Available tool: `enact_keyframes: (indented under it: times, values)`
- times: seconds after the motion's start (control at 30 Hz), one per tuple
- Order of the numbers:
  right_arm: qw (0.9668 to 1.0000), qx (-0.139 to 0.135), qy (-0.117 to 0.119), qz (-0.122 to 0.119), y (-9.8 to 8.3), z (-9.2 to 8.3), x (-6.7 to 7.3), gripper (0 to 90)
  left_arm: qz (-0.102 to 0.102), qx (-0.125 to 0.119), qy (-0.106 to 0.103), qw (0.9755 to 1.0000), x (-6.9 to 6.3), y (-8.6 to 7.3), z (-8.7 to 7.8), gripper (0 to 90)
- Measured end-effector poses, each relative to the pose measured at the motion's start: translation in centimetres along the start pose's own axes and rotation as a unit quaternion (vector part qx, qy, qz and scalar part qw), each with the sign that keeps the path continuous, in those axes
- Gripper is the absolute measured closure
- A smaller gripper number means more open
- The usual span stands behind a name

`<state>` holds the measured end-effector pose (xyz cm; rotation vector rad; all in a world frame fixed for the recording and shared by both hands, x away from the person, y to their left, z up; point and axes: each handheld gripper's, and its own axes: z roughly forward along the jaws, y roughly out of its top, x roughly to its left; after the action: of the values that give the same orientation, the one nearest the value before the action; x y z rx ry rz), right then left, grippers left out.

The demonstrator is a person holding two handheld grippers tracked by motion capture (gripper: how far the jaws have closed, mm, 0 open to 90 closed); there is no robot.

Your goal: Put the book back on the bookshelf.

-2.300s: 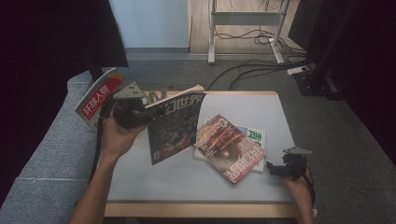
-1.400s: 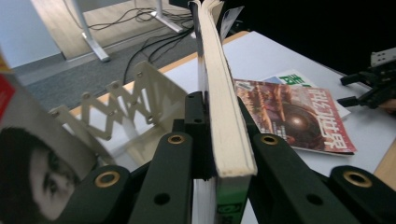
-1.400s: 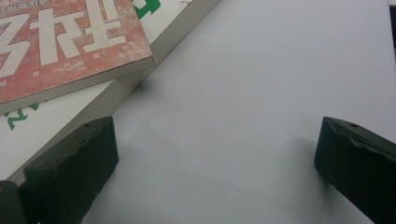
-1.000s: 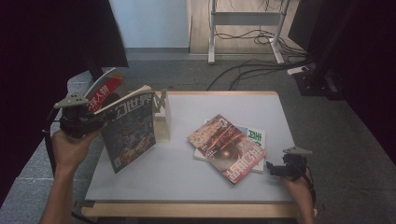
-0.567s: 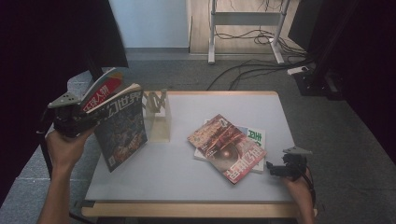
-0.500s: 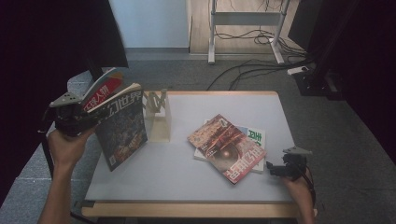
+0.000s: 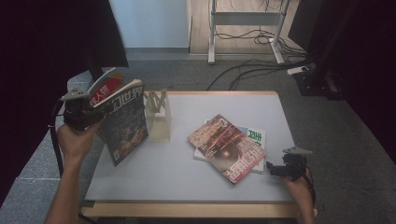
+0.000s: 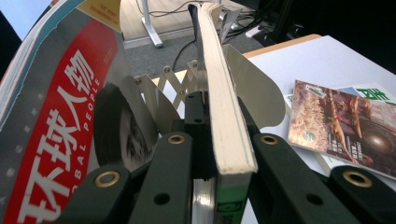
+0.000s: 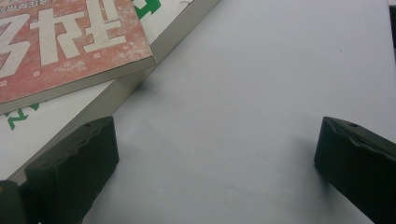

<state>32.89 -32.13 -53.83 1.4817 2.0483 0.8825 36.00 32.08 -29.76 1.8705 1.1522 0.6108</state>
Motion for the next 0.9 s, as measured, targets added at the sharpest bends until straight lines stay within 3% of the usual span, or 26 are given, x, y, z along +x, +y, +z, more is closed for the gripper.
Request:
enact_keyframes:
  times: [0.5,0.9]
  values:
    - [1.0000,0.001,0.001,0.000,0.0,0.0,0.0,0.0,-0.008,-0.010,0.007,0.9999,-0.4,1.4,2.6,82.6]
    - [1.0000,0.001,0.000,0.001,0.0,0.0,0.0,0.0,-0.018,-0.026,0.017,0.9994,0.0,2.0,4.6,82.6]
